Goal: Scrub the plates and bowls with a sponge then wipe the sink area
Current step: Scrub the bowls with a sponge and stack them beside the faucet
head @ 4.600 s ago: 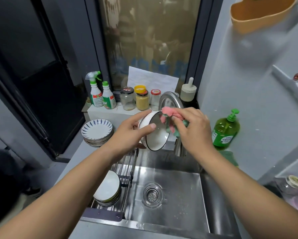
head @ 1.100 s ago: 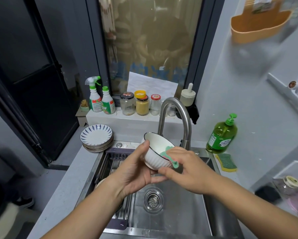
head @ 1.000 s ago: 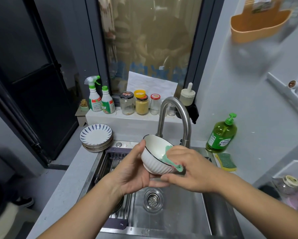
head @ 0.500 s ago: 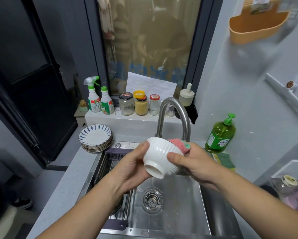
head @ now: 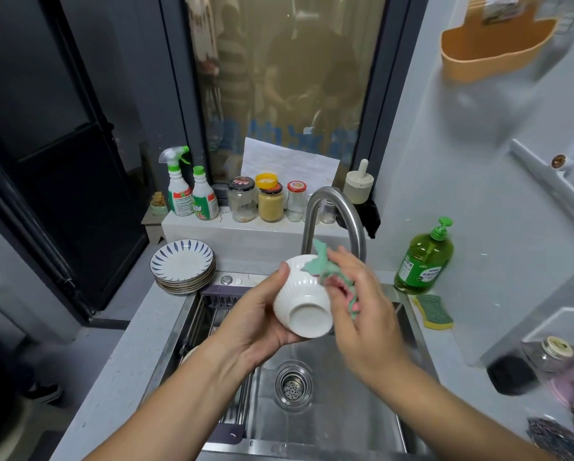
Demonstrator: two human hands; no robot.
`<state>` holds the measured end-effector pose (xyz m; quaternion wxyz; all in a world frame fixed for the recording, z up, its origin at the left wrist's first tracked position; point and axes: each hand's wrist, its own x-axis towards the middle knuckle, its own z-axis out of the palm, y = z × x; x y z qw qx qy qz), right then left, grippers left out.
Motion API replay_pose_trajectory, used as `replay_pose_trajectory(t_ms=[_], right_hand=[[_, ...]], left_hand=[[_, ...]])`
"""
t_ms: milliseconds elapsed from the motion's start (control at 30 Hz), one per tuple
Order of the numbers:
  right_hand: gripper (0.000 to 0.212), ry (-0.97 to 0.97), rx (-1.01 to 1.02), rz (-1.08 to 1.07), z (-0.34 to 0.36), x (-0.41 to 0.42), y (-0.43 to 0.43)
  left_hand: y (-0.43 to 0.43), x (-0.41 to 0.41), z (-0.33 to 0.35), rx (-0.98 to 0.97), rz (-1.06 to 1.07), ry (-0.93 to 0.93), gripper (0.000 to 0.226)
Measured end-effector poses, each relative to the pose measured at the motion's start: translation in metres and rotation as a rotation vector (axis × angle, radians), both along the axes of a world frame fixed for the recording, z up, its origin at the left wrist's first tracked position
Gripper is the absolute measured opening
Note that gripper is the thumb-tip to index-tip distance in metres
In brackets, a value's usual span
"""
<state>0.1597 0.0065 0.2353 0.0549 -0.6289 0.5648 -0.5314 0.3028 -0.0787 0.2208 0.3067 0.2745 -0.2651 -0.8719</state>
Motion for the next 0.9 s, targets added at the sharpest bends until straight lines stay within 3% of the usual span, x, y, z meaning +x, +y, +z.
replay_pose_trajectory(t_ms=[67,267,400,600,700,800,900], right_hand=[[0.022,0.141,-0.095,0.047,-0.009,0.002,0.001],[0.015,0.202,-0.107,0.104,-0.004,0.003,0.004],[0.029,0.346,-0.125,0.156,-0.006,-0.006,-0.002],[0.059,-0.004,0.056,0.091,-0.018,-0.008,0.006],[0.053,0.122,0.006,0.102,-0.004,0.006,-0.004],[0.045,0.262,-0.059,0.14,-0.003,0.006,-0.016],[0.042,0.006,-0.015,0.117,-0.015,-0.004,-0.015]], left_hand=[[0.001,-0.001,0.004,0.009,0.018,0.003,0.059],[0.008,-0.005,0.005,0.007,-0.011,0.016,0.059],[0.004,-0.006,0.009,-0.018,0.069,-0.101,0.059],[0.0,-0.002,0.011,-0.089,0.16,-0.166,0.043],[0.005,-0.01,0.009,-0.19,0.122,-0.222,0.052],[0.007,-0.01,0.009,-0.193,0.166,-0.15,0.05],[0.005,-0.006,0.009,-0.154,0.213,-0.077,0.043]])
